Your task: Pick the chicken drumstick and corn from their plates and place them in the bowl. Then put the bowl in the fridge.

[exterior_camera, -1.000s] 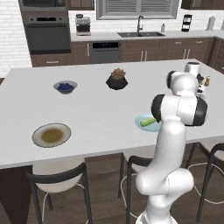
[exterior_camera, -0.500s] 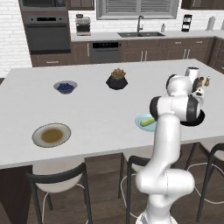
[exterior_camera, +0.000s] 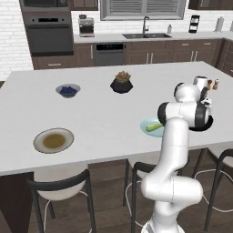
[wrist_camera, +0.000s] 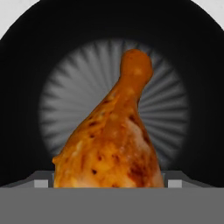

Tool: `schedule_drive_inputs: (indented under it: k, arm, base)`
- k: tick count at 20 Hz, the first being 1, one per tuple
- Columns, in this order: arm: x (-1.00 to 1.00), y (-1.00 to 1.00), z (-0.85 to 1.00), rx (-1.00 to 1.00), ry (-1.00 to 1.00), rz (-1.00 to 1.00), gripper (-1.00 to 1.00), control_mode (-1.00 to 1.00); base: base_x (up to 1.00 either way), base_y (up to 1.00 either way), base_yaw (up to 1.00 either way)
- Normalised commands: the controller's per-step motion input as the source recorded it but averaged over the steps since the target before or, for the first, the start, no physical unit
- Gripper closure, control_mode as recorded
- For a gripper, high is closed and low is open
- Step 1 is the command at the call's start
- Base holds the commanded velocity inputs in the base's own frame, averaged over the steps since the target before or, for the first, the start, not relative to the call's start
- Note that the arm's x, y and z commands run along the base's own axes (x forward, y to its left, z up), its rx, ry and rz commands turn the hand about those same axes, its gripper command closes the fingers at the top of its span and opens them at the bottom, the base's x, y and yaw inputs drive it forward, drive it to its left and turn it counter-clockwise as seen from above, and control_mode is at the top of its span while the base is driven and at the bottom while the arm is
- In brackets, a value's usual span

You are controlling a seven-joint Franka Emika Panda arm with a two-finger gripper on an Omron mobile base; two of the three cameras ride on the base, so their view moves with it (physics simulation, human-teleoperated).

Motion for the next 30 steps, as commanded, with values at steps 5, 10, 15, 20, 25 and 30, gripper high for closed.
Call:
schedule_drive_inputs:
  k: [5,10,15,20,25,30]
  arm:
    - [0.0,0.0,-0.06,0.0,0.0,0.0,1.0,-1.0]
    - [0.0,-0.01,0.0,0.0,0.0,0.0,-1.0,-1.0]
    - [0.0,0.0,0.0,0.0,0.0,0.0,-1.0,-1.0]
    - [0.0,0.0,0.0,0.0,0.0,0.0,-1.0,-1.0]
    - [-0.2,0.1,0.16,0.0,0.0,-0.04,-1.0,-1.0]
    - [-0.99,0.65,0.49,-0.01,-0.05,-0.08,-1.0,-1.0]
  base:
    - [0.0,0.0,0.0]
    - [0.0,0.0,0.0]
    - [0.0,0.0,0.0]
    - [0.0,0.0,0.0]
    - [0.0,0.0,0.0]
    - [0.0,0.0,0.0]
